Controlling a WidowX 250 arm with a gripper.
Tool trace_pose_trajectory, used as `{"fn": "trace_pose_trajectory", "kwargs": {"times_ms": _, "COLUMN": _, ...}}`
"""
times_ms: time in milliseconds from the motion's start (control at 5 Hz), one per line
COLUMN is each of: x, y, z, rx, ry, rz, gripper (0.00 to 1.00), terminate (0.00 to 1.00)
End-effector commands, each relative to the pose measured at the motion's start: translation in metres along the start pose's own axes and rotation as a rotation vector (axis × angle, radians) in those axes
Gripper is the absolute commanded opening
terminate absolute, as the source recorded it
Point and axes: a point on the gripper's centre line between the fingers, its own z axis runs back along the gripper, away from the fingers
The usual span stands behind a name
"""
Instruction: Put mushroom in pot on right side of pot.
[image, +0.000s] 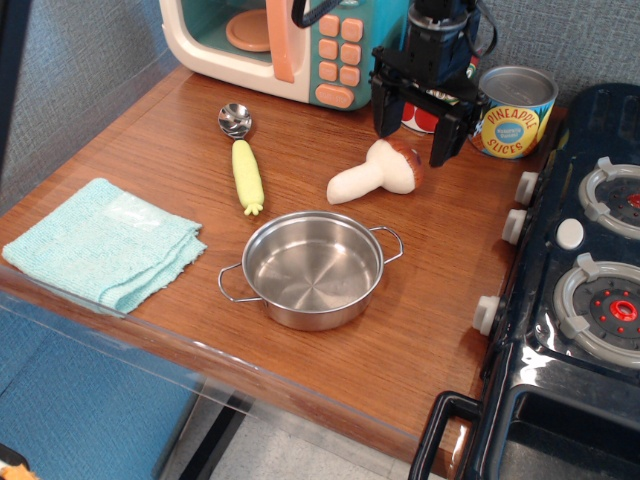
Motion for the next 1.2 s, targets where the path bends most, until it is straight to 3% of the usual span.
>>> {"fn": "trace_pose_trajectory", "kwargs": {"times_ms": 0, "x": 0.001, "y": 0.011, "z": 0.003, "rx": 0.014, "ry": 0.015, "rz": 0.018, "gripper": 1.0, "terminate": 0.0}}
{"fn": "trace_pose_trajectory", "kwargs": {"times_ms": 200, "x": -0.002, "y": 0.018, "z": -0.001, "rx": 0.0, "ry": 0.028, "rz": 0.061, "gripper": 0.0, "terminate": 0.0}}
{"fn": "trace_pose_trajectory", "kwargs": {"times_ms": 400, "x": -0.003, "y": 0.018, "z": 0.003, "rx": -0.011, "ry": 0.028, "rz": 0.058, "gripper": 0.0, "terminate": 0.0}}
{"fn": "trace_pose_trajectory", "kwargs": {"times_ms": 600, "x": -0.002, "y": 0.007, "z": 0.039, "rx": -0.032, "ry": -0.055, "rz": 0.022, "gripper": 0.0, "terminate": 0.0}}
{"fn": "trace_pose_trajectory", "kwargs": {"times_ms": 800, "x": -0.021, "y": -0.015, "z": 0.092, "rx": -0.033, "ry": -0.181, "rz": -0.042, "gripper": 0.0, "terminate": 0.0}}
{"fn": "trace_pose_trajectory", "kwargs": {"times_ms": 1000, "x": -0.055, "y": -0.035, "z": 0.117, "rx": -0.041, "ry": -0.213, "rz": -0.103, "gripper": 0.0, "terminate": 0.0}}
